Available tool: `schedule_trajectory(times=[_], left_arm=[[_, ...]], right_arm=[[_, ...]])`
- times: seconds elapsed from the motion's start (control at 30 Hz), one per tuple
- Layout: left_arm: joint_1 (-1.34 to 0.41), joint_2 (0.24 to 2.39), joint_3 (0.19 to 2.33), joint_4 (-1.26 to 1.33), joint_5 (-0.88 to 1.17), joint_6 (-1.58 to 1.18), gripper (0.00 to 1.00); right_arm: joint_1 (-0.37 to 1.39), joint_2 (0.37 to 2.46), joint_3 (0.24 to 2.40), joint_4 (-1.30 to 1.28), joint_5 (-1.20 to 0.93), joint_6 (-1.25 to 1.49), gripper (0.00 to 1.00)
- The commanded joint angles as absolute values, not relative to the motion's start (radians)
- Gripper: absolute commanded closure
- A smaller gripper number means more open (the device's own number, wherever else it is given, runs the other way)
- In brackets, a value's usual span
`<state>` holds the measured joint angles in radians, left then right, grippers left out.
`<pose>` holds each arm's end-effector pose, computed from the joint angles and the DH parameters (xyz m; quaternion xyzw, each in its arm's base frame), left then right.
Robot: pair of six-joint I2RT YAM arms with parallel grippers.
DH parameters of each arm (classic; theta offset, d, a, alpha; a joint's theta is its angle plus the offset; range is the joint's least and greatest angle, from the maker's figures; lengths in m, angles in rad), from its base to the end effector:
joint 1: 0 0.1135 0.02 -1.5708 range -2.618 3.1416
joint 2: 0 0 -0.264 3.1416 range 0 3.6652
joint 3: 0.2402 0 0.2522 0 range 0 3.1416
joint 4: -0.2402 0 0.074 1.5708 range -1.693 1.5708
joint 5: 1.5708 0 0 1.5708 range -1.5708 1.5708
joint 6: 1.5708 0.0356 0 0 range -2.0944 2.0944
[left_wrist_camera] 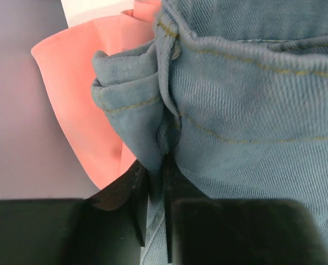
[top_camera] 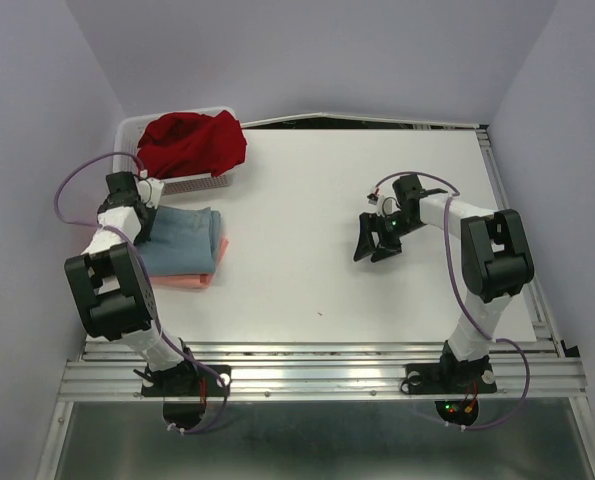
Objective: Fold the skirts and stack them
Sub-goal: Neatly place the folded skirt to the corner, then grab the skirt from the pile
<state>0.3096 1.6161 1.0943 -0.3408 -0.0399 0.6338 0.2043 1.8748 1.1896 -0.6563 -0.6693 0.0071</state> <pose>0.3286 0.1066 0.2239 0.1445 0.9266 0.1742 0.3003 0.3381 0.0926 0.1576 -0.1298 0.9301 0.3359 0.0730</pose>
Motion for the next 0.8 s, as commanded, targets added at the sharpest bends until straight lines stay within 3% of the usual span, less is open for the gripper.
schedule_trajectory(times=[0.0, 0.17, 0.33, 0.4, 0.53, 0.63, 0.77], left_arm=[[0.313, 1.598, 1.072, -0.245, -0.152, 0.6, 0.68], [0.314, 1.534, 1.098, -0.297, -0.129, 0.62, 0.46], [0.313, 1.402, 1.25, -0.432, 0.084, 0.63, 0.31], [0.313, 1.401, 1.38, -0.477, 0.18, 0.624, 0.17], [0.286, 1.498, 1.624, -0.58, 0.298, 0.582, 0.11], [0.253, 1.615, 1.739, -0.627, 0.33, 0.565, 0.1], [0.195, 1.757, 1.946, -0.627, 0.338, 0.517, 0.08]], right_arm=[[0.201, 1.847, 1.21, -0.687, -0.652, -0.038, 0.23], [0.201, 1.842, 1.232, -0.704, -0.663, -0.044, 0.22], [0.201, 1.822, 1.249, -0.715, -0.66, -0.055, 0.21], [0.201, 1.813, 1.259, -0.716, -0.655, -0.057, 0.19], [0.201, 1.809, 1.285, -0.724, -0.646, -0.06, 0.14], [0.201, 1.798, 1.301, -0.727, -0.627, -0.064, 0.0], [0.201, 1.776, 1.312, -0.735, -0.6, -0.081, 0.0]])
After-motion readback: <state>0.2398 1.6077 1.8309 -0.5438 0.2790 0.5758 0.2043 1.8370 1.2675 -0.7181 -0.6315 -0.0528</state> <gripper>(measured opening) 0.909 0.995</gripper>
